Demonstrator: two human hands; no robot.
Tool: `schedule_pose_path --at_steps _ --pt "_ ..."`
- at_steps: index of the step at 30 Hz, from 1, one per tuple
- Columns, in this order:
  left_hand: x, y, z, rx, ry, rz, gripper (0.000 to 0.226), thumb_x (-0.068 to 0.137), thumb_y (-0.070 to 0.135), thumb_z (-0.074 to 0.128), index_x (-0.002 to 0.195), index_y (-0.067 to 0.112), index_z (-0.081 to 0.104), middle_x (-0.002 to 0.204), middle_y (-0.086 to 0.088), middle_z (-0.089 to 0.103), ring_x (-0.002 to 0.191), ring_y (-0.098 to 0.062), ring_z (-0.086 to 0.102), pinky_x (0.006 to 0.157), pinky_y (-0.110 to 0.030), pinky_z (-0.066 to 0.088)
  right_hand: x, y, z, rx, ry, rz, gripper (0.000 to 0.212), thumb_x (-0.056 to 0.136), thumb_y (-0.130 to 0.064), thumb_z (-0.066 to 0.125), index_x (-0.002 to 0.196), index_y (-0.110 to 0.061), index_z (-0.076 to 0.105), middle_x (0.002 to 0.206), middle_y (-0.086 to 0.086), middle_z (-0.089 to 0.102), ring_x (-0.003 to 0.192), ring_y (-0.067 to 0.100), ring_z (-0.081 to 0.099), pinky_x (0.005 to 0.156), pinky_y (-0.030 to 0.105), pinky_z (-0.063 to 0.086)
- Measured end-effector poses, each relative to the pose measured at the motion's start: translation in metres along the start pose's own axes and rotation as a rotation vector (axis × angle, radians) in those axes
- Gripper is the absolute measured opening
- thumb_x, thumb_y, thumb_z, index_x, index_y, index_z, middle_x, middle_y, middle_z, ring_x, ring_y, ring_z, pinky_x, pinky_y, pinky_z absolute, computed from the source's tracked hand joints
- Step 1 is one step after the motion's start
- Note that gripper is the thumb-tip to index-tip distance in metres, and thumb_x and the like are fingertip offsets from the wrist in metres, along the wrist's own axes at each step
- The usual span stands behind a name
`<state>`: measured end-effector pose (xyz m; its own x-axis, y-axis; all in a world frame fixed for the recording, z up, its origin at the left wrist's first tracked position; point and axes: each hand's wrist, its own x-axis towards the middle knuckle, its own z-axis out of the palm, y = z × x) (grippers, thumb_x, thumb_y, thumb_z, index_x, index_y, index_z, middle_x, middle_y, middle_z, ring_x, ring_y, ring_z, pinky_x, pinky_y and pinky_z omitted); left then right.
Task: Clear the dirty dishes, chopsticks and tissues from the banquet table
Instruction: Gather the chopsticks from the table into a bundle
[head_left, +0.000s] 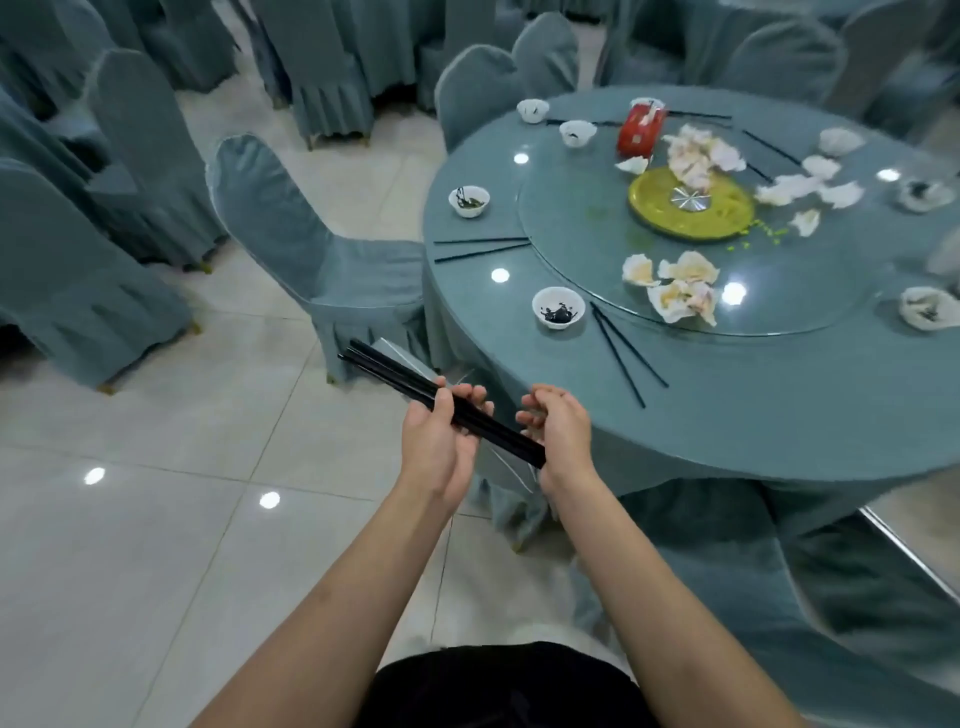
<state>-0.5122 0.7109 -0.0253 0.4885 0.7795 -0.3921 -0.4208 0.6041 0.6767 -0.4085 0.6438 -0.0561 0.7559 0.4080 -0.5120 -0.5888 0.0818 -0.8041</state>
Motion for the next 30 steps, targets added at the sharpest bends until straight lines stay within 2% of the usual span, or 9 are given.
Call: schedule_pose_path --at_steps 4,9,15,19,21,25,28,30 --pt "0.020 0.002 0.002 -0.022 -0.039 -0.108 0.013 0.111 0.009 0.036 0.107 0.015 0.047 0.087 -0.010 0.061 0.084 -0.022 0.068 0.094 -0.048 0.054 0.005 -0.003 0.001 -0.022 0.089 -0.045 0.013 0.098 -0.011 0.055 0.092 -0.017 0.065 0.085 0.002 0.067 0.068 0.016 0.060 0.062 0.029 0.045" --pt "0.048 -0.007 0.010 -0.035 -0.036 -0.198 0.015 0.111 0.007 0.036 0.104 0.014 0.048 0.086 -0.010 0.062 0.086 -0.024 0.066 0.088 -0.046 0.055 0.031 -0.005 -0.002 -0.016 0.173 -0.067 0.016 0.099 -0.009 0.053 0.091 -0.015 0.065 0.084 0.003 0.067 0.069 0.018 0.062 0.060 0.028 0.045" --pt "0.101 -0.027 0.027 -0.014 0.023 -0.235 0.014 0.111 0.008 0.037 0.106 0.014 0.048 0.088 -0.010 0.061 0.084 -0.023 0.068 0.084 -0.045 0.056 0.094 -0.015 -0.011 -0.053 0.181 -0.064 0.014 0.100 -0.009 0.053 0.095 -0.014 0.065 0.089 0.005 0.064 0.068 0.016 0.059 0.059 0.028 0.044" --pt "0.136 -0.050 0.047 0.031 0.071 -0.262 0.015 0.111 0.007 0.036 0.104 0.014 0.048 0.087 -0.010 0.061 0.087 -0.025 0.065 0.087 -0.046 0.054 0.154 -0.025 -0.033 -0.132 0.232 -0.050 0.013 0.097 -0.007 0.054 0.096 -0.014 0.065 0.091 0.005 0.064 0.071 0.016 0.058 0.059 0.027 0.044" --pt "0.152 -0.062 0.056 0.047 0.096 -0.281 0.016 0.110 0.007 0.037 0.103 0.014 0.049 0.089 -0.011 0.061 0.088 -0.025 0.066 0.090 -0.047 0.054 0.183 -0.028 -0.046 -0.213 0.264 -0.064 0.012 0.096 -0.006 0.056 0.100 -0.012 0.066 0.091 0.004 0.064 0.074 0.016 0.059 0.064 0.028 0.046" --pt "0.179 -0.084 0.080 0.067 0.148 -0.331 0.015 0.111 0.007 0.037 0.104 0.013 0.049 0.092 -0.012 0.062 0.090 -0.027 0.066 0.097 -0.051 0.051 0.238 -0.024 -0.082 -0.483 0.329 -0.120 0.014 0.094 -0.010 0.059 0.106 -0.015 0.066 0.101 0.003 0.068 0.093 0.021 0.064 0.081 0.030 0.050" --pt "0.193 -0.099 0.097 0.085 0.160 -0.365 0.013 0.111 0.008 0.038 0.106 0.013 0.049 0.092 -0.012 0.063 0.093 -0.028 0.066 0.092 -0.049 0.053 0.271 -0.023 -0.109 -0.676 0.369 -0.138 0.019 0.093 -0.012 0.061 0.112 -0.014 0.065 0.113 0.005 0.067 0.101 0.023 0.064 0.095 0.040 0.052" --pt "0.199 -0.109 0.105 0.095 0.166 -0.381 0.013 0.111 0.008 0.039 0.106 0.012 0.050 0.092 -0.012 0.063 0.094 -0.028 0.067 0.090 -0.048 0.054 0.287 -0.025 -0.122 -0.813 0.357 -0.153 0.023 0.094 -0.013 0.063 0.118 -0.015 0.063 0.122 0.005 0.062 0.099 0.020 0.061 0.096 0.038 0.050"
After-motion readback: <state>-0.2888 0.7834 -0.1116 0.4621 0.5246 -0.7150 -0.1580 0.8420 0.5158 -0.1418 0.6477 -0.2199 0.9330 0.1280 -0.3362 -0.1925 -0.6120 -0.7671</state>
